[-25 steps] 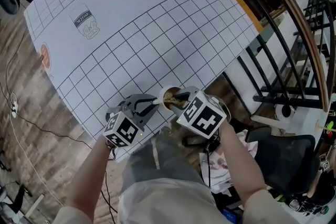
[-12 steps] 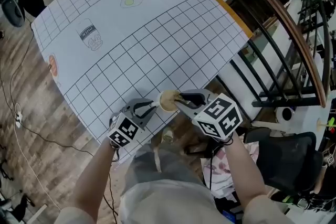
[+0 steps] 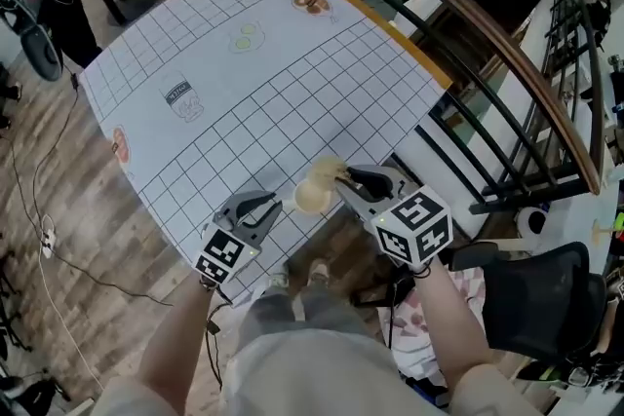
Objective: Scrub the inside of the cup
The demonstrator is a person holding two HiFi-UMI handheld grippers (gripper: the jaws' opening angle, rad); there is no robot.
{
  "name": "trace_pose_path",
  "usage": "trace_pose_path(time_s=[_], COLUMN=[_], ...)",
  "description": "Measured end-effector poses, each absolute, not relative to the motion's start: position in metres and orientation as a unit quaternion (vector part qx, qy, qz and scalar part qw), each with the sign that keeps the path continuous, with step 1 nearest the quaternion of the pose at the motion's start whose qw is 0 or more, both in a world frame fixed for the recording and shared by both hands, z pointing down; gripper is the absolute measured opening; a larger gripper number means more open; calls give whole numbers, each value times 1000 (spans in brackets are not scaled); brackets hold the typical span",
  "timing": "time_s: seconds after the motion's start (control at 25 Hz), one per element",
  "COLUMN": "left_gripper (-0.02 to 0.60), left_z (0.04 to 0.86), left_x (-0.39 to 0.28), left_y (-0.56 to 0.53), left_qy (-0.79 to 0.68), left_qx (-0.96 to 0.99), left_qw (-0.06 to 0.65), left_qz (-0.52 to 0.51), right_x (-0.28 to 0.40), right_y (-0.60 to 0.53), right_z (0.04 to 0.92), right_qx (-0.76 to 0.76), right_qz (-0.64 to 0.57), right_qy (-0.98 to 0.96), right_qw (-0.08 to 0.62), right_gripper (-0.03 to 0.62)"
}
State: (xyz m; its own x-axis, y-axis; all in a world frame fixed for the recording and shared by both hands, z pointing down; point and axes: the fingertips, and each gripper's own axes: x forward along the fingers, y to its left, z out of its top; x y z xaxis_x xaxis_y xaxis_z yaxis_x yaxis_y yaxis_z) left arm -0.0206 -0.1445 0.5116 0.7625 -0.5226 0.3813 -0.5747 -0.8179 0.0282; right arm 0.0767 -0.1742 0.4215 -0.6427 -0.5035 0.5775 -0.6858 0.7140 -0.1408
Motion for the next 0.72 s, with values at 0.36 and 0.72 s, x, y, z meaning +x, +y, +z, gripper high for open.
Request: trace_pose_path(time_s=[0.36,0.72], left_gripper=[66,31], left_z=[382,269], left_x=[-17,0], left_y=[-149,-128], left_qy=[-327,-327], left_qx=[942,944], left_qw=[30,-30], left_qz=[65,25], right_x=[91,99], right_y=[-174,-151], right_z=[343,256], right_qx=[419,441], right_qz=[109,35], right_qy=[-889,-893], right_qw=[150,81], right_gripper=[94,94])
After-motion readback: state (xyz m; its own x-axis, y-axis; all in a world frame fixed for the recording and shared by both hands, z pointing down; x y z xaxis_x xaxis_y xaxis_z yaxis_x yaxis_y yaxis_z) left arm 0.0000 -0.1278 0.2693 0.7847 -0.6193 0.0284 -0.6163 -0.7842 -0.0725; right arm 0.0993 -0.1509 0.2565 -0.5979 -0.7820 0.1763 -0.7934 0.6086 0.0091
